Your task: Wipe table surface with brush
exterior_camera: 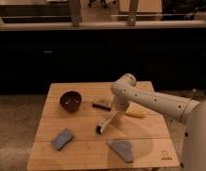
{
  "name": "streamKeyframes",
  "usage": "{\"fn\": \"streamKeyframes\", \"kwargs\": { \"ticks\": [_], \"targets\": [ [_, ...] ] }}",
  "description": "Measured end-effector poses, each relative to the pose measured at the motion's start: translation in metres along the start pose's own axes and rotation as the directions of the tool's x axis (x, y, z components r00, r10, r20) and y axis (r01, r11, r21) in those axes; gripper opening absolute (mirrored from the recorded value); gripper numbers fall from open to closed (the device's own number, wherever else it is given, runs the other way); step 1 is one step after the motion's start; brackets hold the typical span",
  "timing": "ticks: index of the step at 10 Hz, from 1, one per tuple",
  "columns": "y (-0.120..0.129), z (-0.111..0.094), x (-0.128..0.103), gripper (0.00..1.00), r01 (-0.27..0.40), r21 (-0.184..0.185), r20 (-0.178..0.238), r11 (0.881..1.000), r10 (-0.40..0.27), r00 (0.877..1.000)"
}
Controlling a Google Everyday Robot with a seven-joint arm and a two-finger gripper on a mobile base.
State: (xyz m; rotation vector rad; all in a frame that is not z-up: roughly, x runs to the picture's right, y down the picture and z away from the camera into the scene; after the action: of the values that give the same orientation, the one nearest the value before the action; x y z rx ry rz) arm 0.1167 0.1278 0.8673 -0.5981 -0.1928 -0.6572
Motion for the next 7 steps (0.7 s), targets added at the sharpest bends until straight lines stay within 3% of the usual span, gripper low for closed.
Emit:
{"fn": "streamKeyframes", "kwargs": {
  "ticks": [3, 7],
  "targets": [
    [-0.023, -0.005, -0.004, 0.05, -0.01, 0.037, 0.005, 0.999, 0.009, 1.0],
    [-0.051, -0.007, -0.037, 0.05, 0.042, 0.062, 0.035, 0.997, -0.044, 0.998]
  ]
}}
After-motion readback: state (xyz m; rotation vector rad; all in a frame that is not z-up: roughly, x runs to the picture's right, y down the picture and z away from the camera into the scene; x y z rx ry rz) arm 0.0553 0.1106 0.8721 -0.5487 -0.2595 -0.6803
